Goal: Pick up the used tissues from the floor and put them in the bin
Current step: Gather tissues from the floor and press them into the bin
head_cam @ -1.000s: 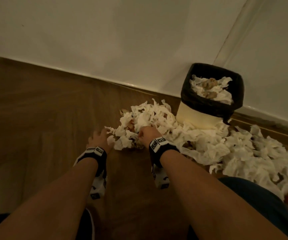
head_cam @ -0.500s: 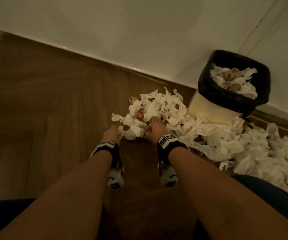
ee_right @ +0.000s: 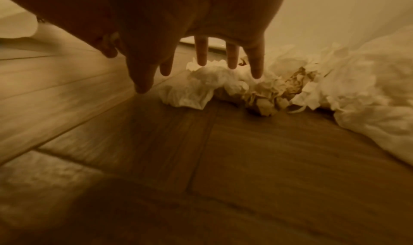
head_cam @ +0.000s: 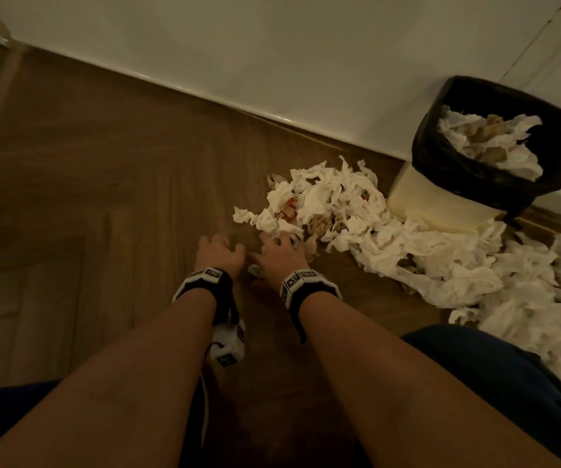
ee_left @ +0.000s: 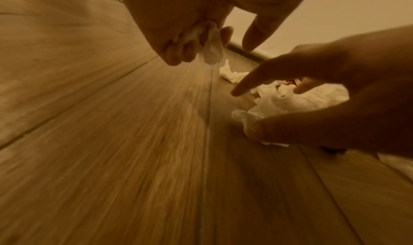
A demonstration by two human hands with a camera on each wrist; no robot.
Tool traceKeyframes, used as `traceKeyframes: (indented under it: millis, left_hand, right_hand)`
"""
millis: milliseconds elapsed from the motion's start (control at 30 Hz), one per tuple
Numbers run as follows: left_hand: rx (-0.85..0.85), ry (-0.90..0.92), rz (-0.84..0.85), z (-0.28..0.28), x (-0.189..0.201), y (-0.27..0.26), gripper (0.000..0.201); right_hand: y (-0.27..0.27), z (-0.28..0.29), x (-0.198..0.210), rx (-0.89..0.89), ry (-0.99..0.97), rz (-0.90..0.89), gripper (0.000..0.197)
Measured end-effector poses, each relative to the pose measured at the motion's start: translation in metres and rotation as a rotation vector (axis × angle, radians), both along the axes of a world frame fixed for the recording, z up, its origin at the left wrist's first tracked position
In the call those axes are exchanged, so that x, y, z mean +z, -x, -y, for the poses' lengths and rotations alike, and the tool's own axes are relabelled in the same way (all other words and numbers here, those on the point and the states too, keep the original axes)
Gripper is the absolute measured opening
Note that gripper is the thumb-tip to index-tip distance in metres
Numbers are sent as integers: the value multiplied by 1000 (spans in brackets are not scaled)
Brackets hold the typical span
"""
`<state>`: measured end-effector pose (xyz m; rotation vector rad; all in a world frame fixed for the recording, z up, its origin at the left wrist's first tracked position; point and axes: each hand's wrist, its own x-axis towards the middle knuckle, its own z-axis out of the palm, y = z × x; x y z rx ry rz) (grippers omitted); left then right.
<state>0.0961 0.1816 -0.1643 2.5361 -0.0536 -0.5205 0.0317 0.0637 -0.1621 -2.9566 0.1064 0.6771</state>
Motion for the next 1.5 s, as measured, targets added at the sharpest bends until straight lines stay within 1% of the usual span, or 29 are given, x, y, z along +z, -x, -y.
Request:
traceKeyframes:
  millis: [67, 133, 200, 267, 300, 333, 433, 500, 567, 600, 633, 700, 733, 800, 900, 1000, 1033, 1100, 1133, 1233, 1267, 1333, 1367, 1433, 1500]
  left_hand:
    - [30, 9, 21, -5, -4, -1, 32]
    - [53, 7, 36, -9, -6, 0, 30]
    - [75, 17, 46, -8, -6, 1, 30]
    - [86, 26, 46, -6, -5, 2, 27]
    - [90, 40, 26, -4, -5, 2, 23]
    - [95, 61, -9, -3, -4, 2, 23]
    - [71, 101, -79, 5, 0, 5, 38]
    - [83, 153, -77, 12, 2, 7, 41]
    - [150, 259, -90, 16, 6, 12, 41]
    - [147, 256, -85, 19, 7, 14, 43]
    - [142, 245, -84, 20, 9, 17, 47]
    - [121, 238, -56, 22, 13, 22, 51]
    - [113, 237, -48, 24, 17, 24, 49]
    - [71, 231, -14, 32, 27, 28, 42]
    - [16, 178, 0, 43, 38, 30, 36]
    - [-23, 202, -15, 62, 60, 37, 39]
    - [-36, 196, -13, 71, 68, 40, 41]
    - [-101, 165, 23, 88, 87, 47, 43]
    - [-124, 181, 55, 97, 97, 51, 43]
    - [-170, 315, 118, 125, 127, 64, 44]
    - [-174, 356, 144, 133, 137, 68, 44]
    - [-247, 383, 231, 151, 158, 77, 45]
    - [-296, 406, 244, 160, 168, 83, 46]
    - [-359, 509, 249, 178, 188, 90, 44]
    - [-385, 637, 235, 195, 204, 93, 36]
  right_hand:
    - [5, -3, -3, -31, 7, 8, 45]
    - [8, -2, -2, -81, -8, 27, 37]
    - [10, 2, 0, -81, -33, 22, 35]
    - [11, 8, 4, -77, -100, -4, 31]
    - [11, 12, 7, -119, -155, 4, 30]
    - [12, 16, 9, -201, -214, 21, 29]
    - [9, 28, 19, -455, -360, 2, 28]
    - [9, 38, 22, -581, -464, -32, 23]
    - [14, 45, 23, -761, -651, 13, 12]
    - [18, 48, 25, -862, -747, 51, 11]
    - [21, 51, 27, -958, -842, 97, 18]
    - [26, 57, 36, -1105, -1082, 188, 39]
    - [28, 59, 43, -1148, -1201, 223, 46]
    - [37, 68, 67, -1193, -1367, 263, 52]
    - [48, 80, 94, -1276, -1574, 274, 46]
    - [67, 95, 127, -1365, -1902, 370, 31]
    - [72, 101, 137, -1382, -1968, 402, 25]
    - [84, 112, 154, -1369, -2004, 468, 24]
    - [89, 117, 162, -1344, -1991, 501, 24]
    - [106, 131, 187, -1248, -1918, 593, 15]
    - [111, 137, 195, -1226, -1896, 640, 15]
    - [121, 153, 207, -1213, -1846, 753, 27]
    - [124, 164, 212, -1210, -1818, 819, 29]
    - [131, 185, 222, -1208, -1742, 961, 23]
    - [133, 211, 231, -1220, -1556, 1055, 8]
